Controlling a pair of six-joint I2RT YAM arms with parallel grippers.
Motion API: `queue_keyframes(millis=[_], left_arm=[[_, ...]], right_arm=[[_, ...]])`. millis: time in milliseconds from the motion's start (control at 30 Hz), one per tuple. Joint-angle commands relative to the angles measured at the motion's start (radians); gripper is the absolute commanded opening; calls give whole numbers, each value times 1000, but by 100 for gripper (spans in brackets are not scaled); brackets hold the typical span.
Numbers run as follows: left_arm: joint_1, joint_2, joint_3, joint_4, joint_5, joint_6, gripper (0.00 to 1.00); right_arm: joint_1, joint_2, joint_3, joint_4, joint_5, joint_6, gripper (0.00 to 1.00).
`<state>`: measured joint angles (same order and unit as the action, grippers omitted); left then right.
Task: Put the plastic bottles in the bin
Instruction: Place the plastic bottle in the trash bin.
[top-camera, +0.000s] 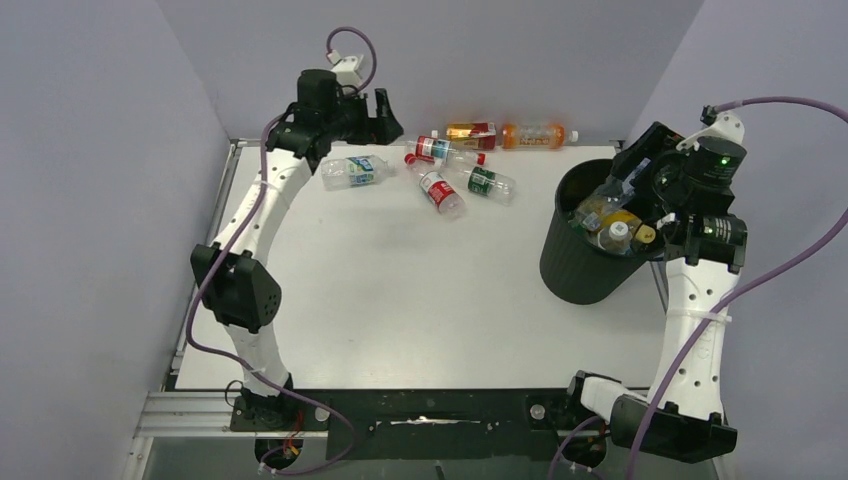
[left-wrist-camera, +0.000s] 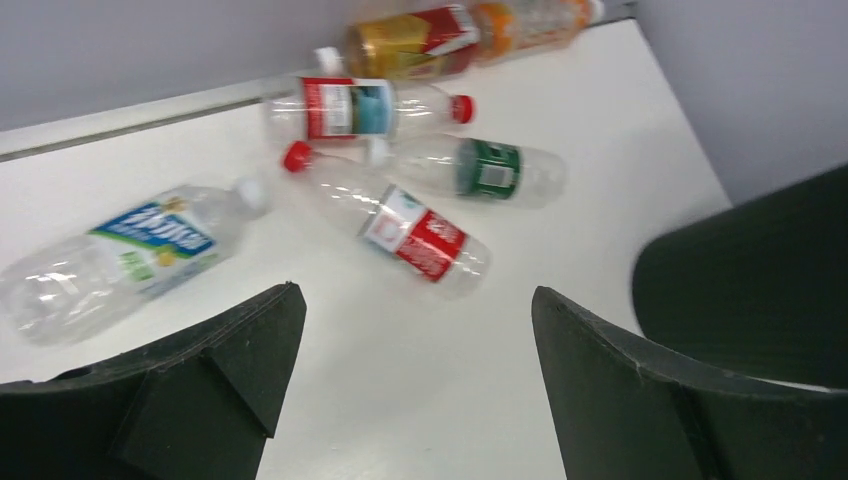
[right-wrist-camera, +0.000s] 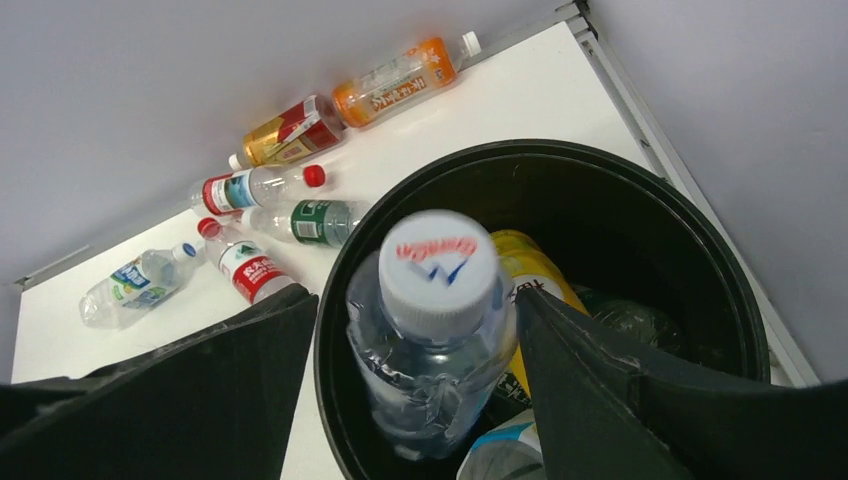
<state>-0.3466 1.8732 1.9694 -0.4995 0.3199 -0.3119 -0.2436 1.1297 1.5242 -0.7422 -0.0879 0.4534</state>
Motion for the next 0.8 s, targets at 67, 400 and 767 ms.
queue_keyframes(millis=[67, 400, 767], left_arm=[[73, 95, 82, -56, -151, 210, 85], [135, 364, 372, -124, -250, 473, 85], [165, 495, 381, -57, -132, 654, 85]], right_arm=[[-9, 37, 58, 33, 30, -17, 82], [5, 35, 107, -21, 16, -19, 90], [36, 18, 92, -34, -58, 14, 91]])
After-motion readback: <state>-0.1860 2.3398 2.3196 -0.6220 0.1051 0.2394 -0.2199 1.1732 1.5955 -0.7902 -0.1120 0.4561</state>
